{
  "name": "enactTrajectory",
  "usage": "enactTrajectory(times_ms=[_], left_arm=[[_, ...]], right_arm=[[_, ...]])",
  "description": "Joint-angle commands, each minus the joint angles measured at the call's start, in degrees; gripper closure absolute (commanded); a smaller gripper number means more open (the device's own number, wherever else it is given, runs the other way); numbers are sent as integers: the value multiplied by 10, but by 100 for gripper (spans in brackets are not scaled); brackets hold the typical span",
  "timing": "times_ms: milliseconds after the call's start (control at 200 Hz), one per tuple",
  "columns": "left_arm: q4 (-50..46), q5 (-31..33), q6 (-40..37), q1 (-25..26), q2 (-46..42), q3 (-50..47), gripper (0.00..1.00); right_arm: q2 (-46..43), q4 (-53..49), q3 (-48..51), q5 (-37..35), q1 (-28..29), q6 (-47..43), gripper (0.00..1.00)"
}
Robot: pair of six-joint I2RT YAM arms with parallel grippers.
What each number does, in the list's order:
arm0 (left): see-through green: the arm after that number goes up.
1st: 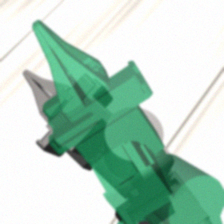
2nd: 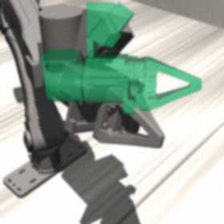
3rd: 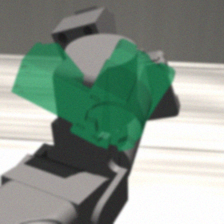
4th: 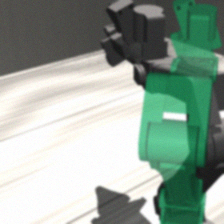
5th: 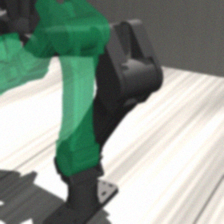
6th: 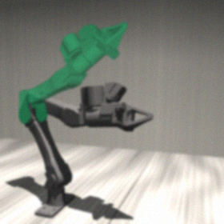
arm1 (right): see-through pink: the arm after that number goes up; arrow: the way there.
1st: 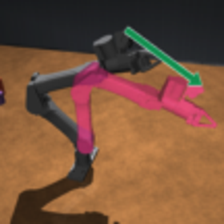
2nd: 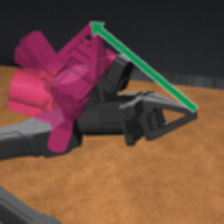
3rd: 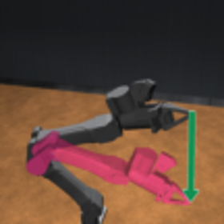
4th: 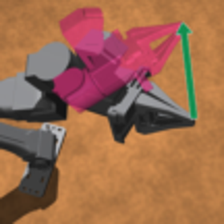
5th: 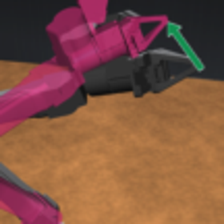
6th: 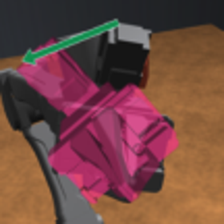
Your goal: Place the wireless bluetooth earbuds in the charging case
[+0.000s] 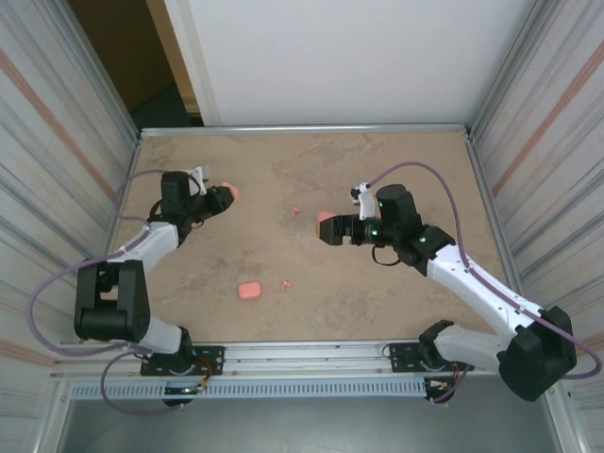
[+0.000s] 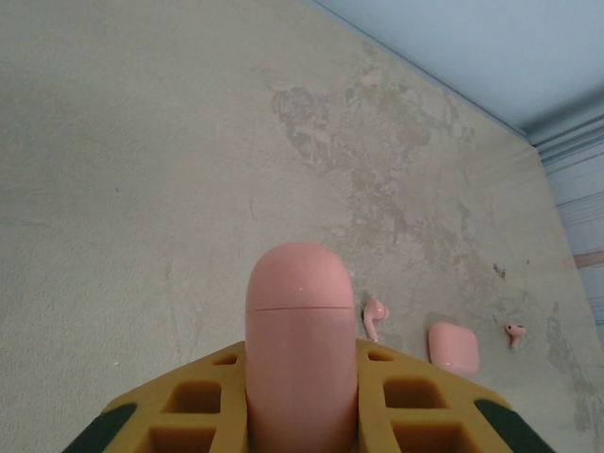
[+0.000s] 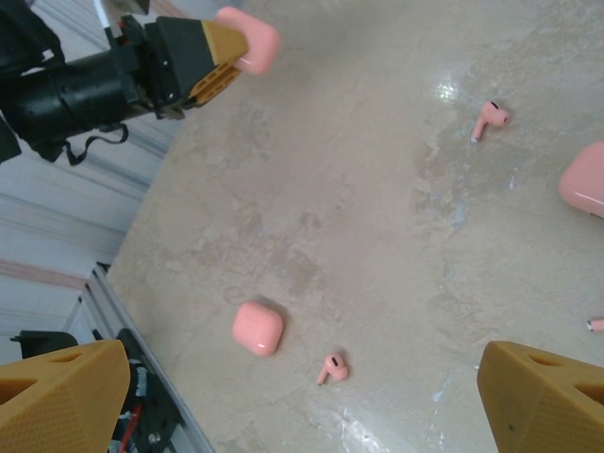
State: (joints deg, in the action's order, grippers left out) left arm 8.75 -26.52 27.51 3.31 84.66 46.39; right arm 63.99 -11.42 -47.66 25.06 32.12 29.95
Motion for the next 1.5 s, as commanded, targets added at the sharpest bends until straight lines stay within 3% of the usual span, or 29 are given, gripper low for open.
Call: enactTrajectory(times_ms=[0,797,977,1112,1493], left_arm=[[9,-4,7,-6,25,27,100],[24,-11,11,-13,187,75,97],[23,-7,18,-13,208,75,89],[25,-12,22,-13,219,73,74],[31,10,26,-13,204,50,52]], right_arm=[[-16,-19,8,-13,-5,3,6],[-41,-51,22,-41,-8,-5,6],[-42,-56,22,-44,-8,-10,6],[-43,-57,22,-45,-9,-12,6],[-45,-62,21,-49,-12,-15,5]])
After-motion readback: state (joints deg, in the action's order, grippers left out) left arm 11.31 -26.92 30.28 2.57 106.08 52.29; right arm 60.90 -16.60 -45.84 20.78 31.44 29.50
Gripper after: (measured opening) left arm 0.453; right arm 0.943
